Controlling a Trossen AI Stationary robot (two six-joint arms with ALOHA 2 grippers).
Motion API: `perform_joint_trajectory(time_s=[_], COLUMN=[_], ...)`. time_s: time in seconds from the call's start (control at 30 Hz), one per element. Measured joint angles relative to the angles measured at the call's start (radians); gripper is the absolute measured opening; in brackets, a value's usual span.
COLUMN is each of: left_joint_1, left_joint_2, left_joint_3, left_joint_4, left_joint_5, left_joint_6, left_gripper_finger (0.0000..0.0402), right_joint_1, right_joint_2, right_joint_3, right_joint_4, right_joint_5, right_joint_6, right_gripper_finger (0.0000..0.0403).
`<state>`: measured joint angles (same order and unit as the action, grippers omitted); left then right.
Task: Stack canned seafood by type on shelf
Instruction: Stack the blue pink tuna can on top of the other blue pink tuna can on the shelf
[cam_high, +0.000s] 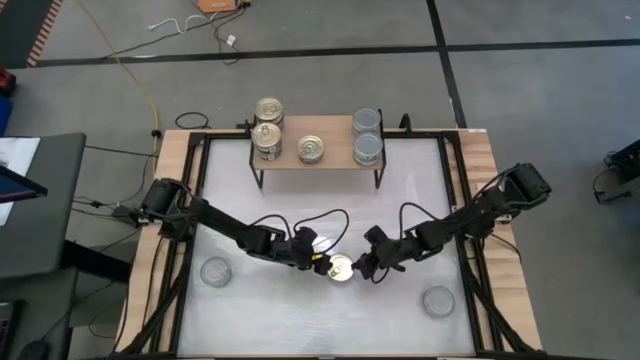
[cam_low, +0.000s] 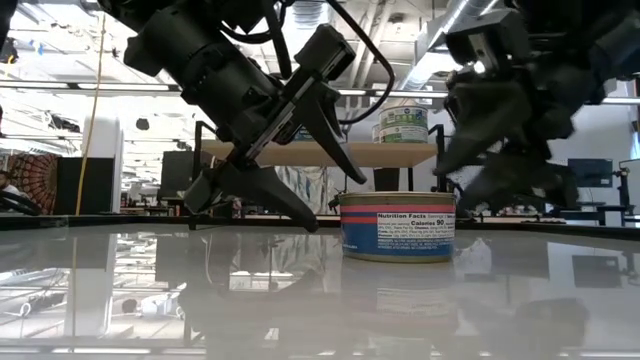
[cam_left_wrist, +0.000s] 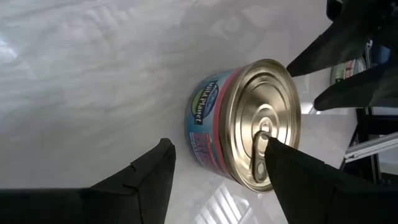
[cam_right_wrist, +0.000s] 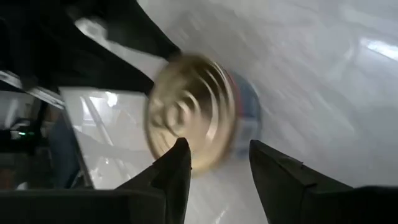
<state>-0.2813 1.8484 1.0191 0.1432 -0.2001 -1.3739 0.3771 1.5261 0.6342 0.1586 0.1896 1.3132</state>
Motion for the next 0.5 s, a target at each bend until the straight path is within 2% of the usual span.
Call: perform_joint_trajectory(time_s=[0.17,0.33,0.5], left_joint_1=[0.0,0.0,0.0], left_joint_2=[0.0,0.0,0.0], left_joint_3=[0.0,0.0,0.0], left_joint_4=[-0.001,-0.002,-0.002], left_joint_5=[0.001,0.004,0.02], left_joint_6=[-0.006,0.005,0.007], left_gripper_finger=[0.0236,0.0236,0.0236], right_joint_1=[-0.025,-0.024,-0.008], right_joint_2=[0.0,0.0,0.0], right_joint_3=[0.0,0.0,0.0], right_joint_4=[0.033,-0.012,0.063], right_joint_5=[-0.012,-0.012,0.007], right_joint_6=[-0.024,0.031,0.083], right_gripper_finger=[0.0181,0.018,0.018])
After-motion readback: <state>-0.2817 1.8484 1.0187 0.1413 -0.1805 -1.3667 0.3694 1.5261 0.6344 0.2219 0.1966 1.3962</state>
